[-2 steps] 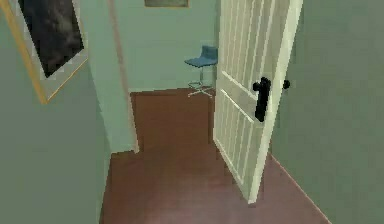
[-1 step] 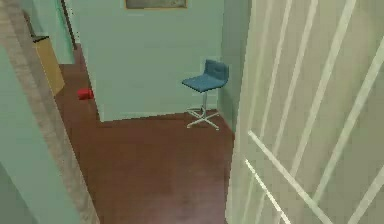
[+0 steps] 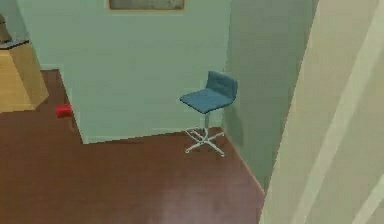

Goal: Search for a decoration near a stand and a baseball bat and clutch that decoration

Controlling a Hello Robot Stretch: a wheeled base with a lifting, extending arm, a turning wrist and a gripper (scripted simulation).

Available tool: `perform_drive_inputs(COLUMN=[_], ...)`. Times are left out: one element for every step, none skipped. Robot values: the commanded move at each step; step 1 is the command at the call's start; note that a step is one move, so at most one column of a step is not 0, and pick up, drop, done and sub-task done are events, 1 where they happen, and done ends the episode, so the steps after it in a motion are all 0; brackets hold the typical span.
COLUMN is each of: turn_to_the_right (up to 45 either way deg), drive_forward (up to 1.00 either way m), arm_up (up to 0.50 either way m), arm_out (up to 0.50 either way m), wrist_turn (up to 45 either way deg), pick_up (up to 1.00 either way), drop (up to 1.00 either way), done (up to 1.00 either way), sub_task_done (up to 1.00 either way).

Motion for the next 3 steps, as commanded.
perform_drive_inputs(turn_to_the_right=[-15.0,0.0,-30.0], drive_forward=[0.00,0.30,0.00], arm_up=[0.00,0.00,0.00], arm_out=[0.00,0.00,0.00], wrist_turn=[0.0,0.0,0.0], pick_up=[0.00,0.00,0.00], drop=[0.00,0.00,0.00], done=[0.00,0.00,0.00], sub_task_done=[0.00,0.00,0.00])
